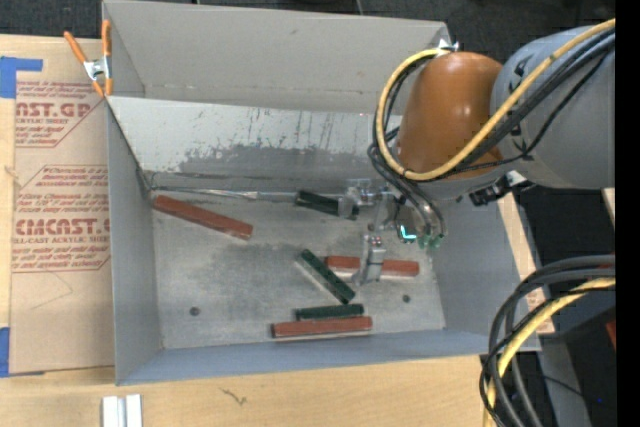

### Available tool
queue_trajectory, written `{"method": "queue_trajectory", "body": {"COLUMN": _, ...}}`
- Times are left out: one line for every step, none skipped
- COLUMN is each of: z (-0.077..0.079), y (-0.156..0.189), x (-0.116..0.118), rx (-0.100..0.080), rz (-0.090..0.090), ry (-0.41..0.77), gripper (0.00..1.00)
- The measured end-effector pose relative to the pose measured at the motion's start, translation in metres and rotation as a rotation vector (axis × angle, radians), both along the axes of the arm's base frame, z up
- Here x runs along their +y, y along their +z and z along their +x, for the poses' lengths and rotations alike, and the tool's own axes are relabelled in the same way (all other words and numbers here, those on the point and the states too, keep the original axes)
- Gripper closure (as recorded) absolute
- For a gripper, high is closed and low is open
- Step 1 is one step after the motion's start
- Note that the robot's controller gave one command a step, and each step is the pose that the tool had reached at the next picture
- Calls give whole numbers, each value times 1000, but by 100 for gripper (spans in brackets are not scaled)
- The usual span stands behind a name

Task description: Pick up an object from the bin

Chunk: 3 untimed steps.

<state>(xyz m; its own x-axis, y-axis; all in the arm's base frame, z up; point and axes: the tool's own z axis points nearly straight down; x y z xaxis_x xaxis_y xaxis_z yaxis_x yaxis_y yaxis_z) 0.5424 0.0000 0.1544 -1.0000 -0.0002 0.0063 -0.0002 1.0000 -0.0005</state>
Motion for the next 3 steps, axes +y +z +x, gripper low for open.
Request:
{"method": "queue_trajectory", "body": {"z": 2, "y": 4, "x": 0, "rx": -7, "rz": 0, "ry": 0, "gripper": 0}}
{"method": "queue_trajectory", "body": {"z": 9, "y": -72, "x": -1, "rx": -5, "rz": 2, "ry": 171, "gripper": 100}}
{"method": "queue_trajectory", "body": {"z": 9, "y": -72, "x": -1, "rx": -5, "rz": 2, "ry": 171, "gripper": 100}}
